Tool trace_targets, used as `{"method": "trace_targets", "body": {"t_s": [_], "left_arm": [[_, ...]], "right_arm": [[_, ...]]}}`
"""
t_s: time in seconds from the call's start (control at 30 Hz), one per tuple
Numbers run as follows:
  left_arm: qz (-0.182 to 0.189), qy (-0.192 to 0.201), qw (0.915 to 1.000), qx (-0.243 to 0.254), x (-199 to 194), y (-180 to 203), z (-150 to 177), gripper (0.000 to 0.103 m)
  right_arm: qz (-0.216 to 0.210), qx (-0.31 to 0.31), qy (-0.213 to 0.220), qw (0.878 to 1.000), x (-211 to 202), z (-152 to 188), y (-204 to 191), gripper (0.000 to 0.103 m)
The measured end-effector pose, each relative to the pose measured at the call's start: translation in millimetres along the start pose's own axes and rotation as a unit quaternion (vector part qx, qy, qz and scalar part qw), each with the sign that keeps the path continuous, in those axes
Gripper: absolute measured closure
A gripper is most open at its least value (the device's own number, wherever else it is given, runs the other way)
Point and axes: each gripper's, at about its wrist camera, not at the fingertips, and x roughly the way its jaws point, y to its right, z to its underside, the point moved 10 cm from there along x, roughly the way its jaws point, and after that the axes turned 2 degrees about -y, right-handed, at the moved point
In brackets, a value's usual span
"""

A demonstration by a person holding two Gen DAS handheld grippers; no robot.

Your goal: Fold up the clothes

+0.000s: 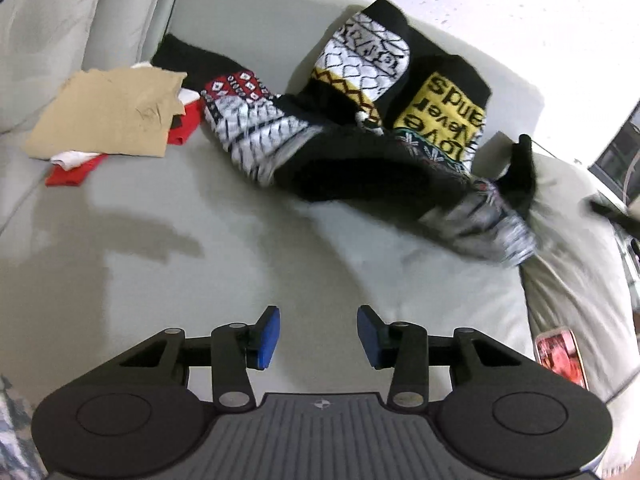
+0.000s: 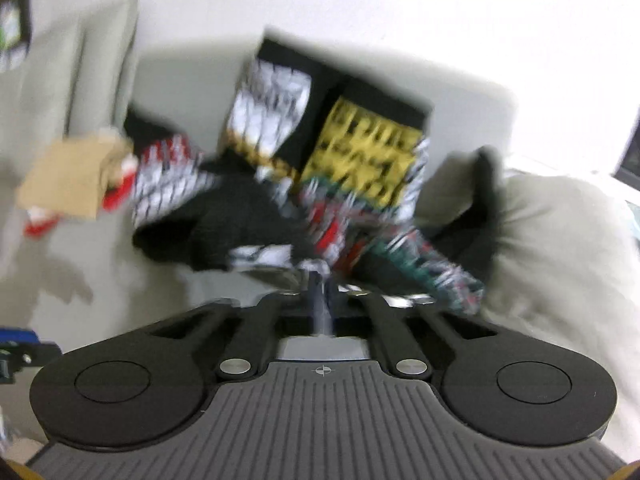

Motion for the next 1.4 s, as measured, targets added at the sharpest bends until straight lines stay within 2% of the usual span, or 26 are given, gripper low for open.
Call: {"method": "trace_targets", "body": {"t_s": [0.03, 0.1, 0.13, 0.2, 0.23, 0.27, 0.33, 0.4, 0.43, 0.47, 0.53, 0.6, 0.67, 0.73, 0.8, 0.9, 1.07, 1.23, 1.27, 1.33, 1.37, 1.4], "left_arm": [[0.003, 0.001, 1.0, 0.001, -8, 0, 5, 0.06], [0.001, -0.001, 1.0, -0.006, -14, -4, 13, 0.049], [-0.003, -0.003, 0.9999, -0.013, -14, -6, 16, 0.046], [-0.016, -0.008, 0.9994, -0.028, -8, -12, 22, 0.033], [-0.018, -0.011, 0.9991, -0.037, -4, -14, 23, 0.031], [-0.02, -0.015, 0.9986, -0.046, 2, -17, 25, 0.031], [-0.019, -0.025, 0.9975, -0.063, 13, -24, 25, 0.031], [-0.006, -0.027, 0.9965, -0.079, 24, -29, 24, 0.031], [0.0, -0.027, 0.9959, -0.087, 29, -31, 23, 0.031], [0.005, -0.024, 0.9951, -0.096, 36, -34, 21, 0.033], [0.016, -0.017, 0.9934, -0.113, 49, -38, 17, 0.04], [0.032, -0.009, 0.9904, -0.134, 69, -45, 9, 0.058], [0.046, -0.003, 0.9846, -0.169, 90, -58, -4, 0.06], [0.051, 0.019, 0.9748, -0.217, 113, -82, -22, 0.06], [0.049, 0.042, 0.965, -0.254, 134, -107, -42, 0.059], [0.057, 0.055, 0.9556, -0.284, 167, -127, -67, 0.059], [0.073, 0.066, 0.9493, -0.299, 217, -143, -108, 0.059], [0.067, 0.076, 0.9462, -0.307, 252, -156, -143, 0.058], [0.063, 0.073, 0.9474, -0.305, 257, -156, -148, 0.06], [0.044, 0.063, 0.9555, -0.285, 263, -153, -155, 0.077], [0.032, 0.056, 0.9614, -0.267, 262, -150, -157, 0.093], [0.026, 0.054, 0.9663, -0.25, 258, -146, -159, 0.094]], "right_arm": [[0.017, 0.005, 0.028, 0.999, -27, -4, 9, 0.103], [0.031, 0.013, 0.047, 0.998, -72, -4, 24, 0.103], [0.016, 0.015, 0.033, 0.999, -85, 2, 27, 0.096], [-0.037, 0.043, 0.001, 0.998, -94, 22, 26, 0.075], [-0.058, 0.065, -0.014, 0.996, -96, 33, 27, 0.048], [-0.079, 0.086, -0.029, 0.993, -97, 44, 27, 0.035], [-0.119, 0.154, -0.052, 0.98, -89, 65, 24, 0.035], [-0.158, 0.228, -0.079, 0.957, -71, 83, 18, 0.028], [-0.174, 0.268, -0.091, 0.943, -60, 93, 15, 0.022], [-0.182, 0.302, -0.105, 0.93, -45, 101, 13, 0.02], [-0.189, 0.371, -0.135, 0.899, -12, 120, 12, 0.02], [-0.185, 0.439, -0.155, 0.865, 20, 139, 15, 0.022], [-0.183, 0.495, -0.157, 0.835, 47, 153, 19, 0.023], [-0.185, 0.524, -0.153, 0.817, 69, 157, 21, 0.023], [-0.187, 0.531, -0.145, 0.814, 88, 156, 21, 0.023], [-0.196, 0.54, -0.126, 0.809, 109, 150, 24, 0.023], [-0.206, 0.549, -0.097, 0.804, 140, 137, 32, 0.029], [-0.189, 0.554, -0.082, 0.807, 156, 132, 42, 0.037], [-0.187, 0.555, -0.08, 0.806, 158, 132, 43, 0.037], [-0.179, 0.551, -0.08, 0.811, 161, 131, 45, 0.041], [-0.173, 0.548, -0.081, 0.815, 163, 130, 45, 0.048], [-0.164, 0.547, -0.085, 0.817, 165, 132, 46, 0.053]]}}
